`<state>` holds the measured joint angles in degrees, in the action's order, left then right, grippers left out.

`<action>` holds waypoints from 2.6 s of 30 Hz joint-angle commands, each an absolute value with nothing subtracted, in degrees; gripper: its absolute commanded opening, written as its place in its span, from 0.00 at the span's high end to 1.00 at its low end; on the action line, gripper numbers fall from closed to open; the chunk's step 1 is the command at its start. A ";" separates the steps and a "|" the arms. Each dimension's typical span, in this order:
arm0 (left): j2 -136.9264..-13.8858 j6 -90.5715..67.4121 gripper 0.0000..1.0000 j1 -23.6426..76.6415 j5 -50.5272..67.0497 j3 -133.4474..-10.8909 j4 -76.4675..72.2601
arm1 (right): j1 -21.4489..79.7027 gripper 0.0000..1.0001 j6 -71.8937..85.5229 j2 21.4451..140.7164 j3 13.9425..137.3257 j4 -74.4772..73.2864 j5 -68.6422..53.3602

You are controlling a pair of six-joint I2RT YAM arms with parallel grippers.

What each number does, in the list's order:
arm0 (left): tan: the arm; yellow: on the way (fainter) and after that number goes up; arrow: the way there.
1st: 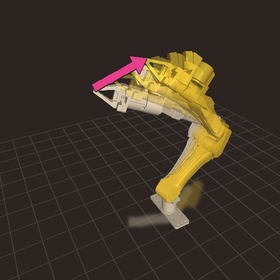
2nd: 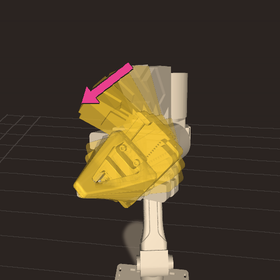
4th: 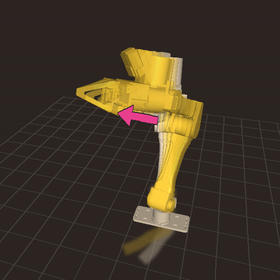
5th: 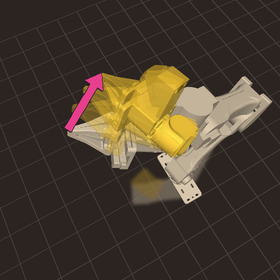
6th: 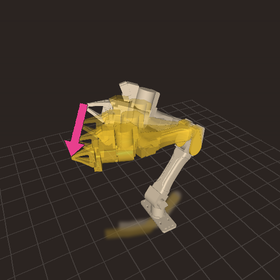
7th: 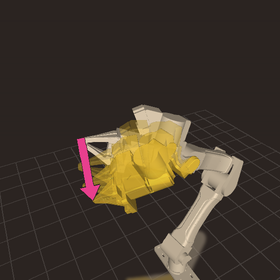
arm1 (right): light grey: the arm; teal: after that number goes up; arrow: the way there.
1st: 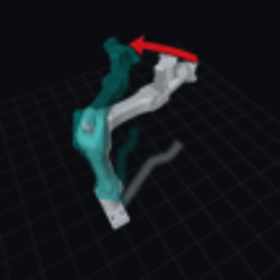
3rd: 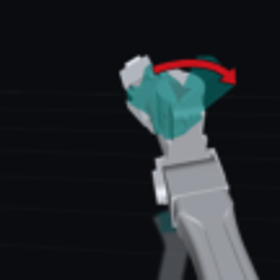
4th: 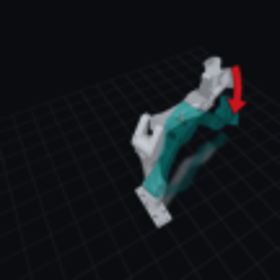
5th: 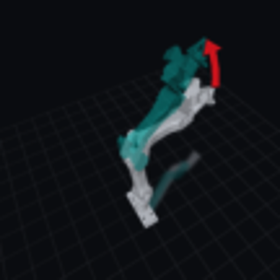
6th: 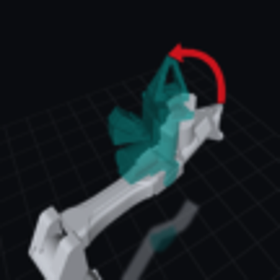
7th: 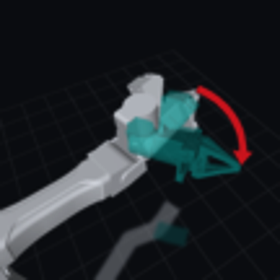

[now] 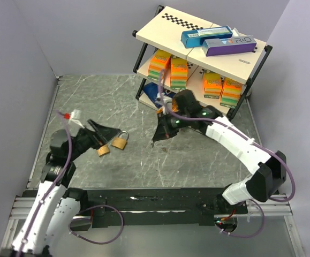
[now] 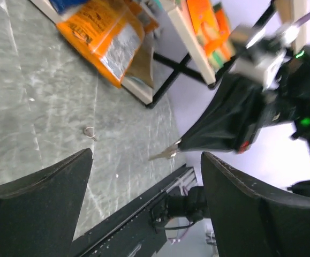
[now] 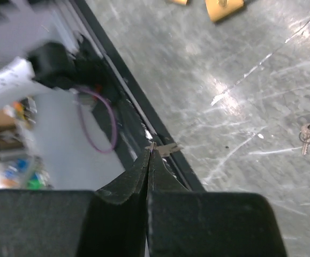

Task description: Unlock with the key

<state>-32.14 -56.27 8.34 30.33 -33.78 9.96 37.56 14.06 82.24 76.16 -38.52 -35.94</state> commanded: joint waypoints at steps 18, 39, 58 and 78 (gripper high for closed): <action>-63.80 -55.11 0.12 42.98 27.42 -44.64 -31.54 | 23.03 1.00 30.50 69.69 76.28 -32.08 -59.76; -64.61 -57.83 0.55 47.11 27.16 -42.45 -35.07 | 20.57 1.00 35.94 69.87 74.71 -31.55 -57.13; -64.60 -54.50 0.99 47.29 20.92 -45.17 -18.65 | 19.86 1.00 33.84 69.61 73.21 -33.66 -53.01; -67.24 -35.07 0.99 47.28 48.69 -58.62 17.74 | 26.27 0.46 13.80 60.99 66.36 -35.95 -59.50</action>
